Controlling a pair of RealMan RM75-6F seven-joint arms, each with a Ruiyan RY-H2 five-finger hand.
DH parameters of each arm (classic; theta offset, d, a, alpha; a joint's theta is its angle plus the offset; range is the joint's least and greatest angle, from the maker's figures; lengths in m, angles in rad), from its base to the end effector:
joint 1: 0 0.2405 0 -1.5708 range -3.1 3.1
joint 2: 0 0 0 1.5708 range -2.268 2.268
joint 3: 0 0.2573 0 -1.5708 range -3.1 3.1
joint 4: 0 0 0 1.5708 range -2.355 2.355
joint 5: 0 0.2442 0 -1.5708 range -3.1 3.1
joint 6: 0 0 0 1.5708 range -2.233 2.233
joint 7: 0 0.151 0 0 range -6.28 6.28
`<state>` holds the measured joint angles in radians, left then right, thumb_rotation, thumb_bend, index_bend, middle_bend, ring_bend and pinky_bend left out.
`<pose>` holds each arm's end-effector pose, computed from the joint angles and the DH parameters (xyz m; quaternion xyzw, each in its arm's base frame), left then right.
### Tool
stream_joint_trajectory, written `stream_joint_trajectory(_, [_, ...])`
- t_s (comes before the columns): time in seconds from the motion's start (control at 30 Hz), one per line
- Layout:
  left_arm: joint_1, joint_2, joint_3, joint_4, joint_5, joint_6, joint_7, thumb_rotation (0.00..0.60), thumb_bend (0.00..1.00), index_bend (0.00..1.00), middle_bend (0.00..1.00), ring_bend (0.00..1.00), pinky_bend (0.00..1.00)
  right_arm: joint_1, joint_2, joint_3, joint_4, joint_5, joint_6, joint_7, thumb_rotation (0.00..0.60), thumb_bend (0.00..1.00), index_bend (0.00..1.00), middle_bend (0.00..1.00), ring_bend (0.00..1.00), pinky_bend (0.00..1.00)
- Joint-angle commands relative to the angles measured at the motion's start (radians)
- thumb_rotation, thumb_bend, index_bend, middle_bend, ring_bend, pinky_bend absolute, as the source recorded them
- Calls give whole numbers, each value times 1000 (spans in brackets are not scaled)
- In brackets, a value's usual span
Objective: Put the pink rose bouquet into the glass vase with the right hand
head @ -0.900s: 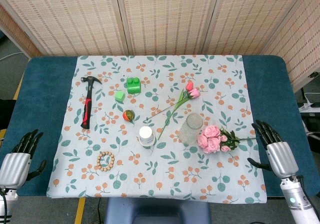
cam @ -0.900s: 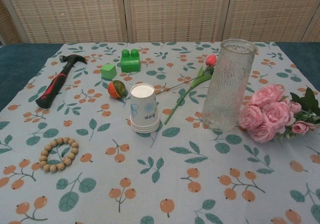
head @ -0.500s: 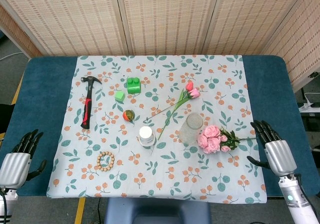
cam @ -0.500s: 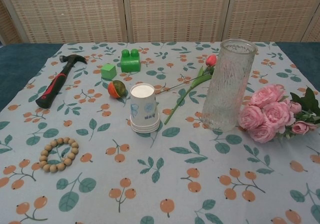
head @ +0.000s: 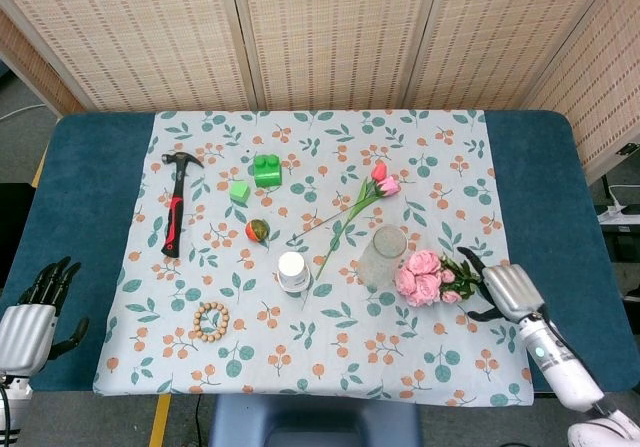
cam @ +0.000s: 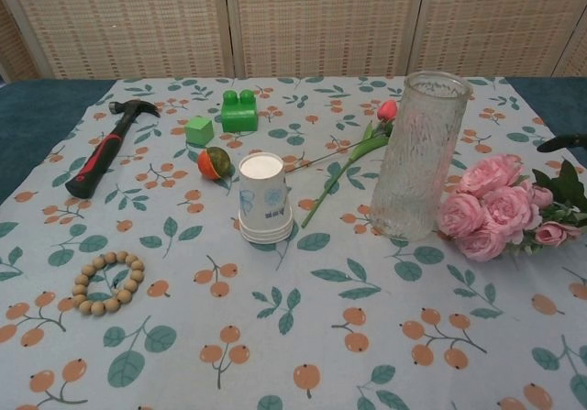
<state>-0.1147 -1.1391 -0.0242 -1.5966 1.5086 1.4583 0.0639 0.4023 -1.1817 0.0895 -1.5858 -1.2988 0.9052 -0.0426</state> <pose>-0.3237 0.1944 0.1153 -0.6237 -0.3735 -0.3665 0.5807 -0.2994 -0.2840 0.0464 0.6971 -0.4799 0.2787 0.4539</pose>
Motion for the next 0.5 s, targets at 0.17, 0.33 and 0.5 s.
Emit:
stream_joint_trajectory(0.17, [4,5,-1,-2,8,12,-10,600,369,7,16,51,287,156,-45,56,-28,276,-133,-163,600,0,63,928,862,1000])
stream_joint_trajectory(0.33, [4,6,0,-2,11,12,-16,600,369,7,16,52,287,228,-109,58,29,403,-213,-184,600,0,138,942,880,1000])
stream_joint_trajectory(0.5, [4,8,0,0,11,12,-26,600,370,10,16,51,287,275,-154,36,79,485,-268,-192,600,0,222,947,885,1000])
